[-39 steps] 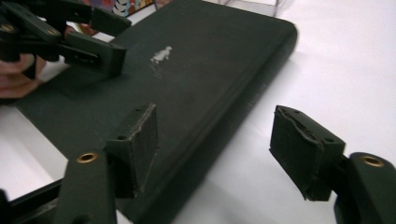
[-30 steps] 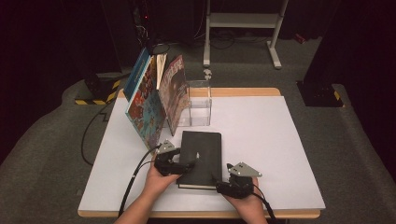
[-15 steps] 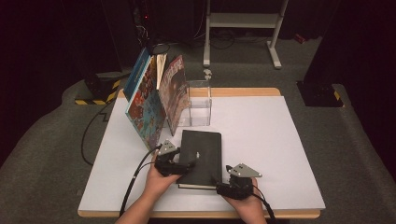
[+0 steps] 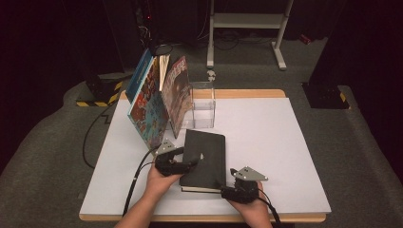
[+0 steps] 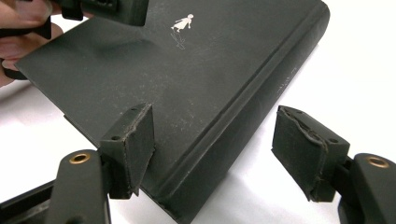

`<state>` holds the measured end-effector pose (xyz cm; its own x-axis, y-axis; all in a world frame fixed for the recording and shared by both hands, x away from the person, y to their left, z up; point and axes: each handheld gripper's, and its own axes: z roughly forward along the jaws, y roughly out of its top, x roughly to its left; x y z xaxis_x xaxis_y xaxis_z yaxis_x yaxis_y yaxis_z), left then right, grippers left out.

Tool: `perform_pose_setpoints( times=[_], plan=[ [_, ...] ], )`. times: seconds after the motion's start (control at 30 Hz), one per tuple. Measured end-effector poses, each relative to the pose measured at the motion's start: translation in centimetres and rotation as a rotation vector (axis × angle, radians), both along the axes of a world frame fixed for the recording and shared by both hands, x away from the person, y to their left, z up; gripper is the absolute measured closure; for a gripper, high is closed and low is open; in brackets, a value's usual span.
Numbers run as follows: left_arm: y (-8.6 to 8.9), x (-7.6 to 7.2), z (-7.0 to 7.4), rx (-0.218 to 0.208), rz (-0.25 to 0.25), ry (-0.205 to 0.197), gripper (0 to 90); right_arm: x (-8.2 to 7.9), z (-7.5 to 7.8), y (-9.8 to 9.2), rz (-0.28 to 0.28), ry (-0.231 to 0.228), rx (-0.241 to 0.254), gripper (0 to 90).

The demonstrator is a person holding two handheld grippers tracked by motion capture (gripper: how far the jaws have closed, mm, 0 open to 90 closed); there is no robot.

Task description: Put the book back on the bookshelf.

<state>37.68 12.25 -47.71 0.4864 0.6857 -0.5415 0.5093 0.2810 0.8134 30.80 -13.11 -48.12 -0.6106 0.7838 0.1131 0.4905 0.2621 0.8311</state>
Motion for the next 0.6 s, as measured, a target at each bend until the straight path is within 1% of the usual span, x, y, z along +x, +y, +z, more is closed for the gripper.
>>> perform_pose_setpoints(
  times=[0.1, 0.17, 0.3, 0.37, 0.43, 0.5, 0.57, 0.6],
  plan=[
    [0.1, 0.16, 0.04, -0.014, -0.005, -0.002, 25.0, -0.02, -0.01, -0.07, 0.001, -0.001, 0.001, 29.0],
    [0.11, 0.23, 0.05, -0.014, -0.006, 0.0, 26.2, -0.05, -0.03, -0.14, 0.002, -0.003, -0.001, 29.1],
    [0.19, 0.5, 0.21, -0.012, -0.019, 0.011, 28.7, -0.15, -0.05, -0.24, -0.001, -0.002, -0.001, 29.2],
    [0.02, 0.71, 0.33, -0.024, -0.013, 0.018, 30.9, -0.2, -0.07, -0.32, -0.003, -0.001, 0.001, 29.3],
    [0.02, 0.86, 0.26, -0.006, -0.009, 0.021, 33.2, -0.27, -0.1, -0.33, -0.007, 0.002, 0.003, 29.4],
    [0.18, 0.95, 0.13, 0.012, -0.005, 0.016, 38.5, -0.3, -0.13, -0.37, -0.006, 0.0, 0.001, 29.4],
    [0.4, 0.95, 0.27, -0.003, -0.013, 0.011, 41.8, -0.32, -0.14, -0.45, -0.005, -0.001, 0.002, 29.4],
    [0.38, 0.91, 0.34, 0.002, -0.015, 0.004, 42.5, -0.33, -0.14, -0.51, -0.005, 0.002, 0.004, 29.4]
  ],
)
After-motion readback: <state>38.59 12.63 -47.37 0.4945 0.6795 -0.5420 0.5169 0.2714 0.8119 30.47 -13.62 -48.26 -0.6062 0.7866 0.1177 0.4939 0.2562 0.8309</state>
